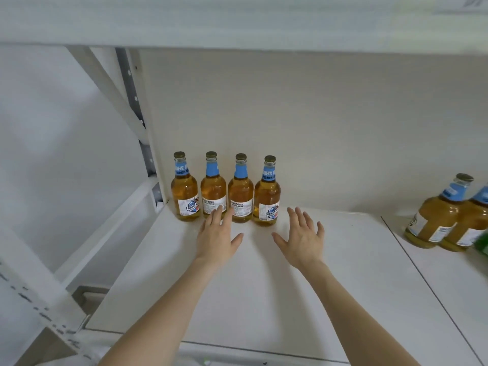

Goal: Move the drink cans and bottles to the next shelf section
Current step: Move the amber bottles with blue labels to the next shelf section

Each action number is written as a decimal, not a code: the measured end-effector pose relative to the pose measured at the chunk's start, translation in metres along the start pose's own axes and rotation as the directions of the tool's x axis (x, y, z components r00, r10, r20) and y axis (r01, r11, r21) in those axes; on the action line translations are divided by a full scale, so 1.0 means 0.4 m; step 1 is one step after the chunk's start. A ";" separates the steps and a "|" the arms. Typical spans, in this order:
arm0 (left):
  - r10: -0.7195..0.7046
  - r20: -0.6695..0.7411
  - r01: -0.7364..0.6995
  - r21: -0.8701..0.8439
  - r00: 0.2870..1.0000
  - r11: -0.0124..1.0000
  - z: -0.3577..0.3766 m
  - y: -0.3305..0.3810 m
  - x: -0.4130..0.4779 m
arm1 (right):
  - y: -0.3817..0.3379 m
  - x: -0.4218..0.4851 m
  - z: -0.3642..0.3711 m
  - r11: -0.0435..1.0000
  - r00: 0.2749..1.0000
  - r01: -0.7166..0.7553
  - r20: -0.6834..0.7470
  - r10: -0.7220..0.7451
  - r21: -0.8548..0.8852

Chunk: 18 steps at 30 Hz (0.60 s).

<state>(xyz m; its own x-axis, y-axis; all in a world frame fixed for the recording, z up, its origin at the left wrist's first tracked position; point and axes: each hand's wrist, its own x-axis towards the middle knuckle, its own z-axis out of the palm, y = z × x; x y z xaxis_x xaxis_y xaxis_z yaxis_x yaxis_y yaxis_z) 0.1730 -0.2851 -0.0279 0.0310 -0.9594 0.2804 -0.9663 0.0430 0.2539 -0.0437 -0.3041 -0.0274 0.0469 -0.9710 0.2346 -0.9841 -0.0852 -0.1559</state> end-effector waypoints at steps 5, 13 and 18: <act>-0.006 -0.045 -0.003 -0.213 0.999 0.977 0.058 -0.022 0.073 | 0.007 0.084 0.033 0.994 0.999 -0.010 -0.029 0.013 0.105; -0.130 -0.089 0.031 -0.700 0.987 0.714 0.144 0.005 0.160 | -0.012 0.214 0.053 0.726 0.996 -0.074 0.080 0.026 0.683; -0.189 0.008 0.111 -0.833 0.982 0.543 0.169 0.006 0.202 | -0.008 0.250 0.061 0.348 0.980 -0.154 0.187 -0.064 0.925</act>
<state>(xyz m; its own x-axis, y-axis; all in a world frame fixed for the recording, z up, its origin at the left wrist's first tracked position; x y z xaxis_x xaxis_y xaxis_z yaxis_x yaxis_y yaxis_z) 0.1559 -0.3813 -0.0670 0.2112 -0.9524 0.2200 -0.3080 0.1488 0.9397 -0.0317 -0.4062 -0.0270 0.1406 -0.9882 0.0602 -0.1911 -0.0867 -0.9777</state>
